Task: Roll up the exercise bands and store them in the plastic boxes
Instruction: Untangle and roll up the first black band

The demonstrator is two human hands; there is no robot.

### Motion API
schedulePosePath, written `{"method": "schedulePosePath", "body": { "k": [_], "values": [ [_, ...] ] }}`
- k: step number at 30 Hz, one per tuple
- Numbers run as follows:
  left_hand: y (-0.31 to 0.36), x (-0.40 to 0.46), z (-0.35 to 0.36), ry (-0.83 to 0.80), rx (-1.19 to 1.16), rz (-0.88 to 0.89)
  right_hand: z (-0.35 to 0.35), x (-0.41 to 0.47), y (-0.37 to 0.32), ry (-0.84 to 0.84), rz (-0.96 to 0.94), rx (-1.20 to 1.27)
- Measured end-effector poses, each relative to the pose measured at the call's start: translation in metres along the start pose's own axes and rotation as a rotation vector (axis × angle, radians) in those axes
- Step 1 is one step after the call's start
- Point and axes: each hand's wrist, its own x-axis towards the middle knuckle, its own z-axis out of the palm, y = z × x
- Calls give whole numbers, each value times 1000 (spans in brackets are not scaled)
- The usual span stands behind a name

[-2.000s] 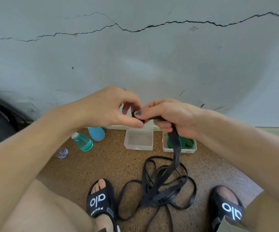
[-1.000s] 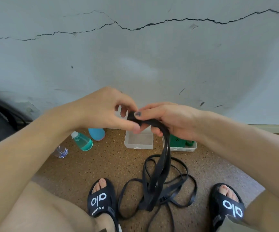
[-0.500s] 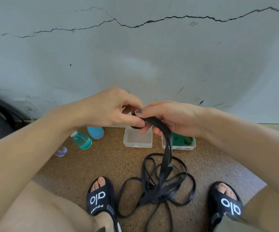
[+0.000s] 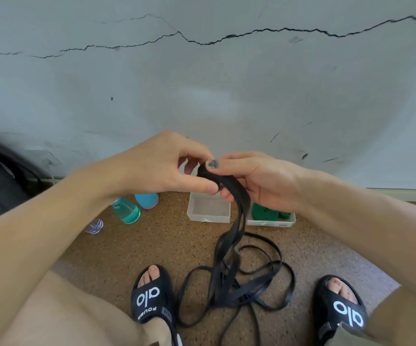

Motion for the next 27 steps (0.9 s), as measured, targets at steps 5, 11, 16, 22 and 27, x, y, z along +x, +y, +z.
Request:
{"method": "schedulePosePath", "body": {
  "k": [5,11,16,22,27],
  "values": [
    [7,6,3,-56,46,-2,2,5,1,102,6,-172],
    [1,4,-2,53,-249,15,-5,-4,-6,-77,36,52],
    [-2,1,-3,112,-406,25,-8,-7,-9,-166,-11,204],
    [5,3,4,-41,21,5,0,-2,3,-18,30,-37],
    [8,6,4,-19,-69,40,0,-2,0,-25,43,-69]
  ]
}}
